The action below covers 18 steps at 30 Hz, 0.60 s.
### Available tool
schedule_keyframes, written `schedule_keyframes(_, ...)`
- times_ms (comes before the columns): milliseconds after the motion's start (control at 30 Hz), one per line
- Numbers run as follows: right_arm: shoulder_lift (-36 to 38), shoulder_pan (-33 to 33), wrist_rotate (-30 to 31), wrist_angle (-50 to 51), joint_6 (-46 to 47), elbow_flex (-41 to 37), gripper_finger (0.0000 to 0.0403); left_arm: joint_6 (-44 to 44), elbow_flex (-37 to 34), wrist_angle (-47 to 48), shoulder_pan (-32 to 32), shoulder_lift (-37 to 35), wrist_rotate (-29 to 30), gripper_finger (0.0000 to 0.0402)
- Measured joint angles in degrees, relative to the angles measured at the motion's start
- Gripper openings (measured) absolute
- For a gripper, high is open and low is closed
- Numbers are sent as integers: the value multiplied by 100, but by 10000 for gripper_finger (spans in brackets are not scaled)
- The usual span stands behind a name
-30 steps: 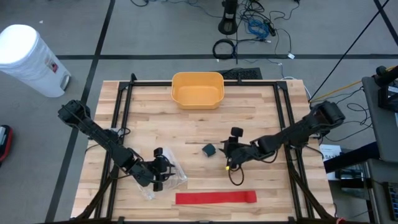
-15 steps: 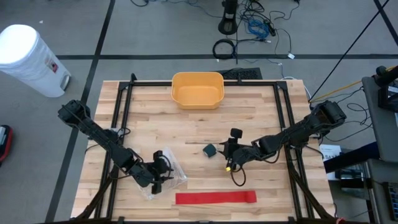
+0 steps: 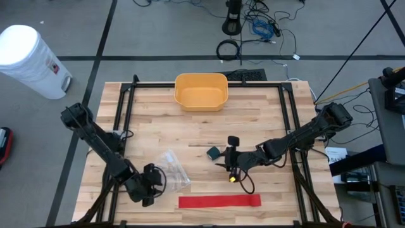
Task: Roll bandage
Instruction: Open the transparent zip bag
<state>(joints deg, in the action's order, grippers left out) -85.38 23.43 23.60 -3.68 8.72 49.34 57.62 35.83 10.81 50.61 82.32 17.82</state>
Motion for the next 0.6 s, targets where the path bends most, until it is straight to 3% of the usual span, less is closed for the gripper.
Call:
schedule_keyframes(267, -212, 29, -71, -1260, -345, 0, 139, 807, 14, -5, 209, 593, -137, 164)
schedule_keyframes(600, -967, 15, -597, -2705, -541, 9, 139, 599, 19, 4, -5, 859, 567, 164)
